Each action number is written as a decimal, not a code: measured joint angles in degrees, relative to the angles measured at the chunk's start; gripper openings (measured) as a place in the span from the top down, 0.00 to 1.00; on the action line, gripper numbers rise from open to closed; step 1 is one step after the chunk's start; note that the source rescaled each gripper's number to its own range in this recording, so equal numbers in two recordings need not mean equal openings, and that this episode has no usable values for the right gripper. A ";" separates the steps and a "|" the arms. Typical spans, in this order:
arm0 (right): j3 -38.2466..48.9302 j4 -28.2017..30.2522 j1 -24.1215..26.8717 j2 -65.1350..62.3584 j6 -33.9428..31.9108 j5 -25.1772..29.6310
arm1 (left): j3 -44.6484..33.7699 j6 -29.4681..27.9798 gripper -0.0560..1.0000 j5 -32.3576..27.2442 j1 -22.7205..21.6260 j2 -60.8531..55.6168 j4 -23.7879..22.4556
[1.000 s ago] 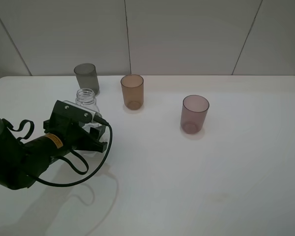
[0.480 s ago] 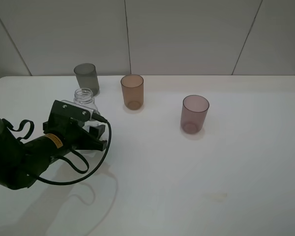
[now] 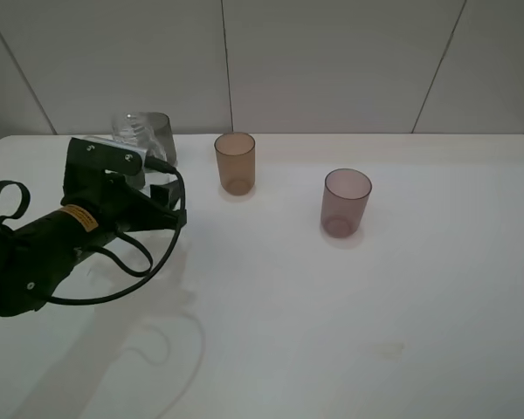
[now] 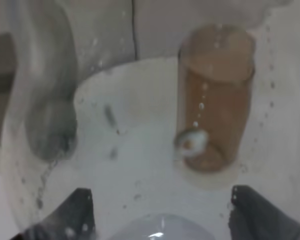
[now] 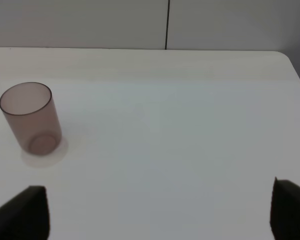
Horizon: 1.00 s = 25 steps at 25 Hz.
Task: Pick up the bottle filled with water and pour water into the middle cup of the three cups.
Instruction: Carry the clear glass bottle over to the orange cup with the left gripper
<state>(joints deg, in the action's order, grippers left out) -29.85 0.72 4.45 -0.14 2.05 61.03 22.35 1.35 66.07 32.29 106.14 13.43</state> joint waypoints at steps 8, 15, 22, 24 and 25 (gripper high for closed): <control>0.00 0.00 0.00 0.00 0.00 0.00 | 9.50 16.05 0.94 -28.14 0.00 -11.27 2.41; 0.00 0.00 0.00 0.00 0.00 0.00 | 23.43 23.96 0.94 -50.09 -0.42 -12.32 2.48; 0.00 -0.01 0.00 0.00 0.00 0.00 | 33.60 23.84 0.94 -65.66 -5.09 -11.24 0.49; 0.00 -0.01 0.00 0.00 0.00 0.00 | 34.81 22.90 0.94 -67.82 -6.67 -10.58 -2.00; 0.00 -0.01 0.00 0.00 0.00 0.00 | 35.31 21.97 0.94 -68.59 -7.30 -10.18 -3.59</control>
<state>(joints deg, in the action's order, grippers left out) -29.85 0.71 4.45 -0.14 2.05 61.03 57.66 23.32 -2.52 24.99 95.96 9.84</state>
